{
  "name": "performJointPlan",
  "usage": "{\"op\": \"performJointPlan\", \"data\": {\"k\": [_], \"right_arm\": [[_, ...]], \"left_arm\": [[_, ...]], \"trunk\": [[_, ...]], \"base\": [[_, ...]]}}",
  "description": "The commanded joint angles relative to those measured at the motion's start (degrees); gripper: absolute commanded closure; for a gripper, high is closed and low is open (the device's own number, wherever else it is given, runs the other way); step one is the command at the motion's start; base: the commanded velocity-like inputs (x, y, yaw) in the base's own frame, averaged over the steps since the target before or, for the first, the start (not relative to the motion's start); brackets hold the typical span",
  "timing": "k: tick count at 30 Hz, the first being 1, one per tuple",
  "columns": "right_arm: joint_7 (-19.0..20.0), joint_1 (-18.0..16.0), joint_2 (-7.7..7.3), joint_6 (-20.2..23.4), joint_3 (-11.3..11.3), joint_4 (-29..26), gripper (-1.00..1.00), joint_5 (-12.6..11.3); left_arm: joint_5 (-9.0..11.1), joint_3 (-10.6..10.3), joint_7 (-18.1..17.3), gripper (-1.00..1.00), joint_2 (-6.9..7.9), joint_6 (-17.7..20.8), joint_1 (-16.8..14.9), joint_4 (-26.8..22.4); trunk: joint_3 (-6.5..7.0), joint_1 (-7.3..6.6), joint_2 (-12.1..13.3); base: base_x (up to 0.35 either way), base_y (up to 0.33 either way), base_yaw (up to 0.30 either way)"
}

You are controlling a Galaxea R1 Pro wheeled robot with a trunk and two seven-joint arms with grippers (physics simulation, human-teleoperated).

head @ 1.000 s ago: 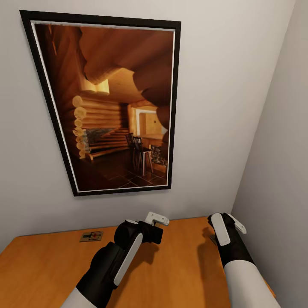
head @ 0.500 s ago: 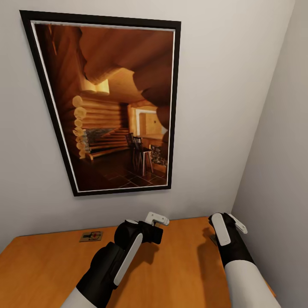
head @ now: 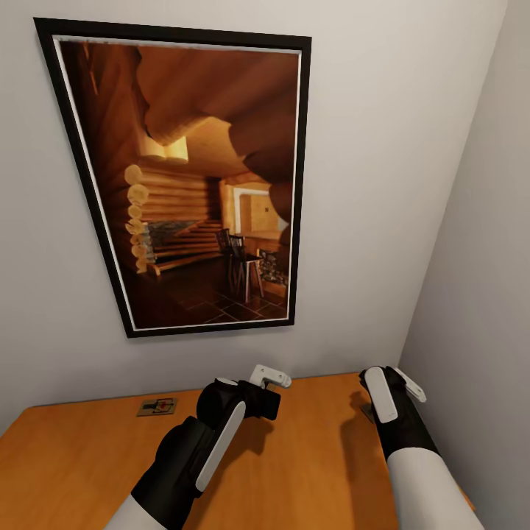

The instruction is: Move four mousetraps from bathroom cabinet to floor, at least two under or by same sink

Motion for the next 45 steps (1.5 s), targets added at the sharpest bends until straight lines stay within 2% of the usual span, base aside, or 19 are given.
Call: {"op": "performJointPlan", "data": {"k": [1,33,39,45], "right_arm": [[-0.2,0.0,-0.01,0.3,-0.1,-0.1,-1.0,-0.3],[-0.1,0.0,-0.17,0.1,-0.4,-0.1,-1.0,-0.4],[-0.2,0.0,-0.17,0.0,-0.4,-0.2,-1.0,-0.3],[-0.2,0.0,-0.17,0.0,-0.4,-0.2,-1.0,-0.3]], "left_arm": [[0.2,0.0,0.2,1.0,0.0,0.2,0.0,0.0],[0.2,0.0,0.1,1.0,0.0,0.2,0.0,0.0],[0.2,-0.1,0.1,1.0,0.0,0.2,0.0,0.0],[0.2,-0.1,0.1,1.0,0.0,0.2,0.0,0.0]], "trunk": [[-0.06,0.03,-0.1],[-0.06,0.03,-0.1],[-1.14,1.35,-2.5],[-1.14,1.35,-2.5]], "base": [[0.0,0.0,0.0],[0.0,0.0,0.0],[0.0,0.0,0.0],[0.0,0.0,0.0]]}}
